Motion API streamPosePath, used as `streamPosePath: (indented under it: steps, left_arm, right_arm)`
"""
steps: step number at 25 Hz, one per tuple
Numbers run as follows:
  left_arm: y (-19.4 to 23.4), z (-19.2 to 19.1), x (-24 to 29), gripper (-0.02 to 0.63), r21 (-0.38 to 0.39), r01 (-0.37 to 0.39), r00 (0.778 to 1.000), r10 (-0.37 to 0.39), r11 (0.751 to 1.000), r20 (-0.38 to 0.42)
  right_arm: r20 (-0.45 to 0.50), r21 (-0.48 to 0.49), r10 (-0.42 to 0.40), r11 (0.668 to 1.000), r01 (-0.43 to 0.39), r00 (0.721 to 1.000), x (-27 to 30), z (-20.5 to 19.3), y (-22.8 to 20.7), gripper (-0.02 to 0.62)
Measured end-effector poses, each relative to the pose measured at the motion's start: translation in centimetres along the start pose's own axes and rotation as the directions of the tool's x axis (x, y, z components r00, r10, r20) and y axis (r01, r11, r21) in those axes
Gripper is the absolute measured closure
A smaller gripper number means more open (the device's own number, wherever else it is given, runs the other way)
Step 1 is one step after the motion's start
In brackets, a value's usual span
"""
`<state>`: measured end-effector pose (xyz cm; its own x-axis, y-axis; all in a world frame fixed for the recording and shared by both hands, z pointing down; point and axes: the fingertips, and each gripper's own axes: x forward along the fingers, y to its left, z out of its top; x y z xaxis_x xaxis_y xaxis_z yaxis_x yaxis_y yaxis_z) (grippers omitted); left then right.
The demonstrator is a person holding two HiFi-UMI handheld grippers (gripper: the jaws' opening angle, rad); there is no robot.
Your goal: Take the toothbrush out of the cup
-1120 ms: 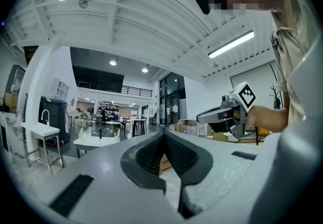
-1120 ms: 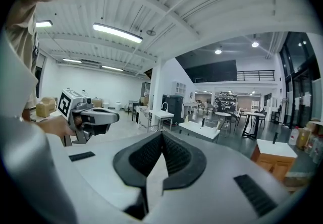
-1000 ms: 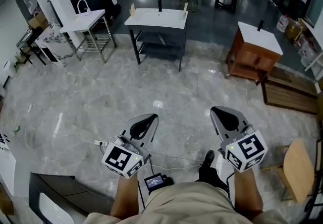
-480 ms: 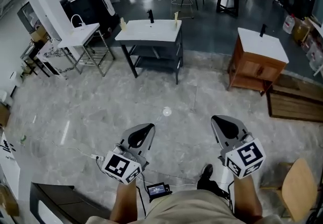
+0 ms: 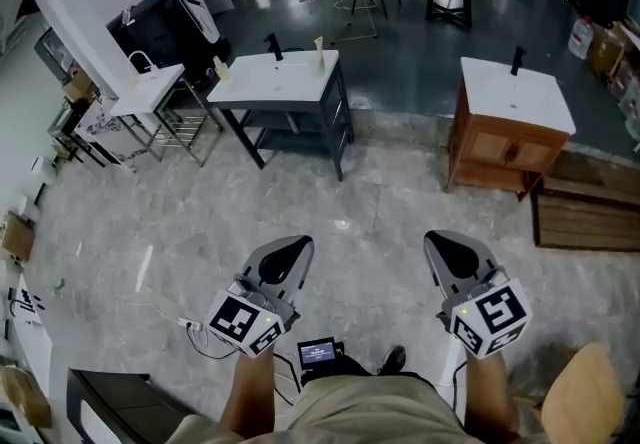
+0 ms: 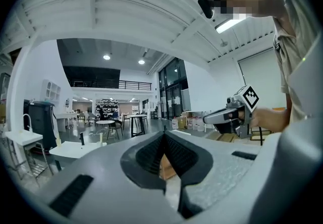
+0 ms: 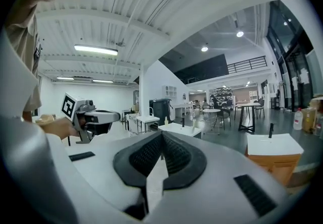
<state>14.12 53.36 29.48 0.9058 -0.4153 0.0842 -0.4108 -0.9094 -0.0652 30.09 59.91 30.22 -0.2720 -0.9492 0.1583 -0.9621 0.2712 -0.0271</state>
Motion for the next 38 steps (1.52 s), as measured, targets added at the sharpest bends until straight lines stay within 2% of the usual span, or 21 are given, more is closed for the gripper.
streamPosePath:
  steps: [7,14,19,26,33,38]
  left_arm:
    - [0.2,2.2,4.5,0.600,0.034,-0.026,1.000,0.025,0.999,0.013]
    - [5.5,-0.5,8.8,0.600,0.013,-0.020,1.000,0.020,1.000,0.008]
    - [12.7,-1.4,12.3,0.600,-0.004,-0.012,1.000,0.012,1.000,0.017]
    - [25.8,-2.4,16.2,0.600,-0.035,-0.008,1.000,0.009,0.999,0.029]
    - [37.0,-1.9,17.0,0.600,-0.026,-0.016,0.998,0.018,1.000,0.060]
    - [42.2,-2.4,16.4,0.600,-0.035,-0.060,0.996,0.062,0.998,0.056]
  right_arm:
    - [0.005,0.004,0.016,1.000,-0.016,1.000,0.4,0.3,-5.1,0.591]
    - [-0.010,-0.017,-0.006,1.000,0.006,1.000,6.3,0.0,-9.2,0.591]
    - [-0.032,-0.021,-0.023,1.000,0.023,0.999,13.5,0.6,-11.7,0.591]
    - [-0.077,-0.031,-0.024,0.999,0.022,0.997,27.0,2.3,-13.1,0.591]
    - [-0.078,-0.076,-0.003,0.997,-0.003,0.997,38.9,6.2,-12.2,0.591]
    - [-0.088,-0.081,0.020,0.996,-0.027,0.996,45.3,7.2,-12.2,0.591]
